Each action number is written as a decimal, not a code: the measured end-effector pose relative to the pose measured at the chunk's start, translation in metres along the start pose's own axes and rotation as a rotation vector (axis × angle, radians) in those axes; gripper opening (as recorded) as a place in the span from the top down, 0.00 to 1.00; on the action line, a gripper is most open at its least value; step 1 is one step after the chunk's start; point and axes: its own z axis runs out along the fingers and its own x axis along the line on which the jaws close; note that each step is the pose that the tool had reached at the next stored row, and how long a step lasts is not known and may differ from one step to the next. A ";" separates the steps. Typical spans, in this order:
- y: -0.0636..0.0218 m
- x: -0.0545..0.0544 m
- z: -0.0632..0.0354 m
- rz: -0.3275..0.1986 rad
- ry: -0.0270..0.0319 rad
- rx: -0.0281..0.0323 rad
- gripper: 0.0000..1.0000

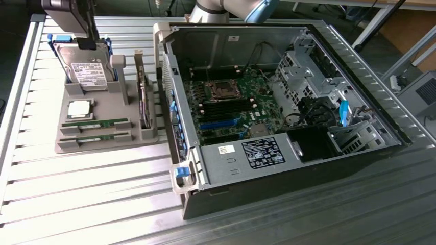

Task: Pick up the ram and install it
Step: 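Pick up the ram and move it above insertion slot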

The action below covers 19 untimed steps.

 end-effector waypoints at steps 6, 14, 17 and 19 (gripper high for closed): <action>0.0000 0.000 0.0016 0.000 -0.0001 0.0001 0.71; -0.0001 0.000 0.0079 0.000 -0.0001 0.0000 0.71; -0.0001 0.000 0.0086 0.000 0.0000 0.0000 0.71; -0.0001 0.000 0.0090 0.000 0.0000 0.0000 0.71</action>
